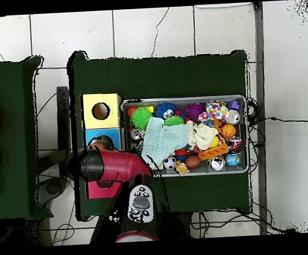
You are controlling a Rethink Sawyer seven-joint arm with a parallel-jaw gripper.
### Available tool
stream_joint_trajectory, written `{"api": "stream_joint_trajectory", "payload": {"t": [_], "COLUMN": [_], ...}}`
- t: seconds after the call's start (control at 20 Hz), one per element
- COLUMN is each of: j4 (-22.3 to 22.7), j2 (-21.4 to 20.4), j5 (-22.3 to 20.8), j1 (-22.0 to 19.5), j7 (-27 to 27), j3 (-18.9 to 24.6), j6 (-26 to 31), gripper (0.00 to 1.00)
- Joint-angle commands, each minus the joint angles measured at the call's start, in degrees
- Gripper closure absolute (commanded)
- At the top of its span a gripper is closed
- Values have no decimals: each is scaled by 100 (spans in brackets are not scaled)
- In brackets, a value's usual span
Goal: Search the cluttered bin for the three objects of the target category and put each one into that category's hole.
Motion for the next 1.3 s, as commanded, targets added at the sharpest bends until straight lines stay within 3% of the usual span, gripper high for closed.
{"api": "stream_joint_trajectory", "payload": {"t": [0.05, 0.65, 0.9, 1.3], "j4": [-88, -305, -472, -419], "j2": [-264, -430, -759, -1304], "j5": [118, 34, -33, -77], "j1": [-169, -75, -93, -509], "j7": [940, 961, 917, 504], "j3": [-263, -467, -552, -351], "j6": [685, 1178, 1873, 2633], "gripper": [0, 0, 0, 0]}}
